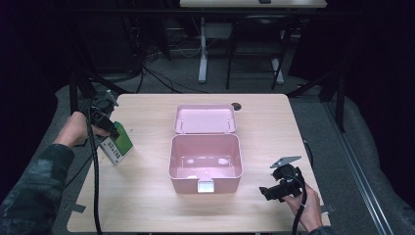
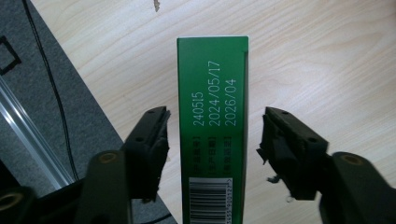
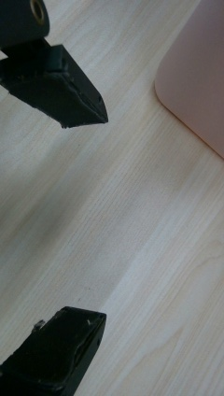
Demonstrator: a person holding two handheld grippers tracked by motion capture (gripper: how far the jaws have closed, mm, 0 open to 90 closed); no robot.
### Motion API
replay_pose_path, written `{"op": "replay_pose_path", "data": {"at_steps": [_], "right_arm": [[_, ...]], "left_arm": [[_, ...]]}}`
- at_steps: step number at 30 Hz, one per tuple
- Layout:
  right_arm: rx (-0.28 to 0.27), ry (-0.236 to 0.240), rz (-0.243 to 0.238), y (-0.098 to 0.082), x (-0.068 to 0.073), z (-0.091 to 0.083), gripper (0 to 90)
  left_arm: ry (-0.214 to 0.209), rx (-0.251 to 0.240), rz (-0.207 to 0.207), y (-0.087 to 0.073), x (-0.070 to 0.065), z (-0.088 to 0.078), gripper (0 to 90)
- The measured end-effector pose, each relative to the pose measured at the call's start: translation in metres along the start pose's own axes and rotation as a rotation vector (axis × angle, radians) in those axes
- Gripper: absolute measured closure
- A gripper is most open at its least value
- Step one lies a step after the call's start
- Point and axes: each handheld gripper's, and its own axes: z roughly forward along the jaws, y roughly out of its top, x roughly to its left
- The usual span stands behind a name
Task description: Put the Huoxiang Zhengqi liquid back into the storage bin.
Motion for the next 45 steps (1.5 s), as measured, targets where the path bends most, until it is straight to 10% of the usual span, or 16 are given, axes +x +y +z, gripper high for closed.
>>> {"op": "replay_pose_path", "data": {"at_steps": [25,45], "right_arm": [[0.001,-0.008,-0.012,0.000,0.000,0.000,5.2],[0.009,-0.002,-0.015,0.000,0.000,0.000,5.7]], "left_arm": [[0.026,0.046,-0.012,0.007,0.000,0.010,60.8],[0.066,0.060,0.058,0.006,-0.011,-0.001,63.0]]}}
